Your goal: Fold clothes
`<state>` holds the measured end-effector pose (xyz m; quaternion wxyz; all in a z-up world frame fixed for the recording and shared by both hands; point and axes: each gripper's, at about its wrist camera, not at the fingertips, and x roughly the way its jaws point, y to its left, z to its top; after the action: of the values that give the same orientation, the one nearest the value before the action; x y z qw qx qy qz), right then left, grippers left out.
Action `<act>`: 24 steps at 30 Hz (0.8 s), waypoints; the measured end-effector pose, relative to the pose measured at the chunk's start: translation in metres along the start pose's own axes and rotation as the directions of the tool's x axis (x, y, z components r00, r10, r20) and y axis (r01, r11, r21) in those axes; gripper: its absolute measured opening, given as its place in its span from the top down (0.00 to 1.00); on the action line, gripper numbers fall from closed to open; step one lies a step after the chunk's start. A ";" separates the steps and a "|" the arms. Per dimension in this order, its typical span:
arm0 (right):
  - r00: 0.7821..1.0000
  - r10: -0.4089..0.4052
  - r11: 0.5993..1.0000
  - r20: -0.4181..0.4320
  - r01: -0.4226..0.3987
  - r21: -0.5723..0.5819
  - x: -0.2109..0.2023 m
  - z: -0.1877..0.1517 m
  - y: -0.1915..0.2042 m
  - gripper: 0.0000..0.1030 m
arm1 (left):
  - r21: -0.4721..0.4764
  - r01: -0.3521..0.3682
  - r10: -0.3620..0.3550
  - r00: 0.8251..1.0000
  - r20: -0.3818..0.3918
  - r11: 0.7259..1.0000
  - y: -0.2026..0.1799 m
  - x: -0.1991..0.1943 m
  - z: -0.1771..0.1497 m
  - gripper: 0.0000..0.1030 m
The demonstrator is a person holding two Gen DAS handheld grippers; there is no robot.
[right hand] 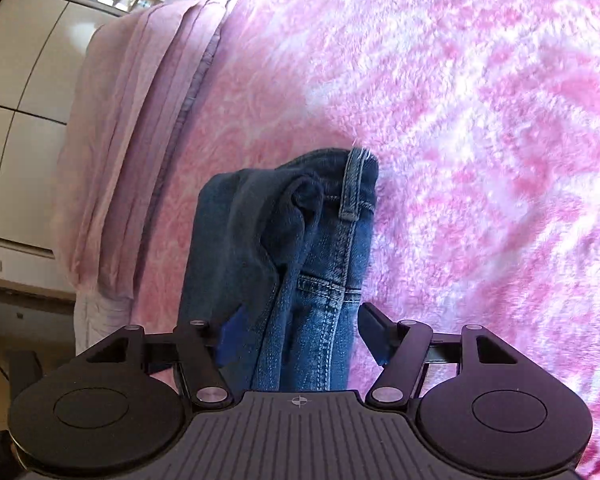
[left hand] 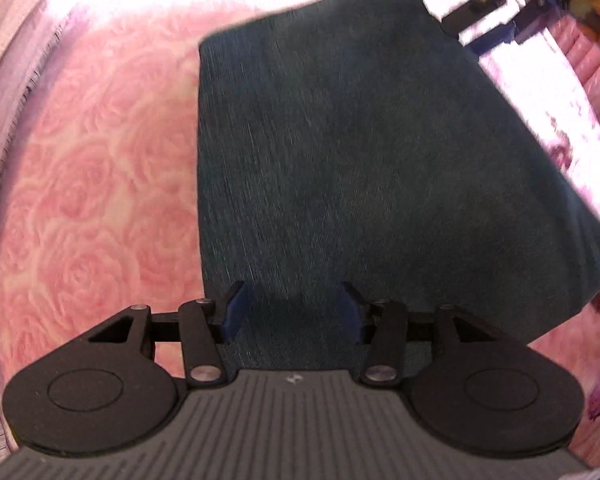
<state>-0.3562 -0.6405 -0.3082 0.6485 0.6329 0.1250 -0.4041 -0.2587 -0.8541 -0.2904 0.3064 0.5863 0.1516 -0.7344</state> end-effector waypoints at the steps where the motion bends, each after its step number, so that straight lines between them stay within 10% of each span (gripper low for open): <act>1: 1.000 -0.004 1.000 0.002 0.004 -0.001 0.004 0.002 0.002 0.37 | -0.002 -0.002 0.002 1.000 0.006 1.000 0.000 -0.001 -0.002 0.56; 8: 0.999 -0.044 0.965 -0.011 0.040 -0.258 0.010 0.040 0.042 0.37 | -0.121 -0.022 0.026 0.999 0.033 0.992 0.017 -0.033 -0.018 0.51; 12: 0.997 -0.070 0.892 -0.022 0.053 -0.449 0.011 0.066 0.071 0.37 | -0.393 0.005 0.007 1.000 0.030 0.920 0.045 -0.046 -0.044 0.39; 15: 0.995 -0.092 0.812 -0.035 0.055 -0.581 0.014 0.087 0.092 0.32 | -0.619 0.049 -0.021 0.998 0.052 0.784 0.059 -0.045 -0.069 0.38; 19: 0.963 -0.155 0.708 -0.220 -0.047 -0.704 0.076 0.131 0.109 0.26 | -0.844 0.148 -0.081 0.989 0.123 0.516 0.064 -0.030 -0.106 0.38; 24: 0.879 -0.209 0.713 -0.428 -0.163 -0.682 0.151 0.163 0.115 0.26 | -0.942 0.286 -0.100 0.957 0.272 0.178 0.059 0.000 -0.141 0.38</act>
<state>-0.2380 -0.8601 -0.2998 0.7824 0.4169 0.4317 -0.1664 -0.1130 -0.8172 -0.3200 0.5210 0.1818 0.6288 -0.5479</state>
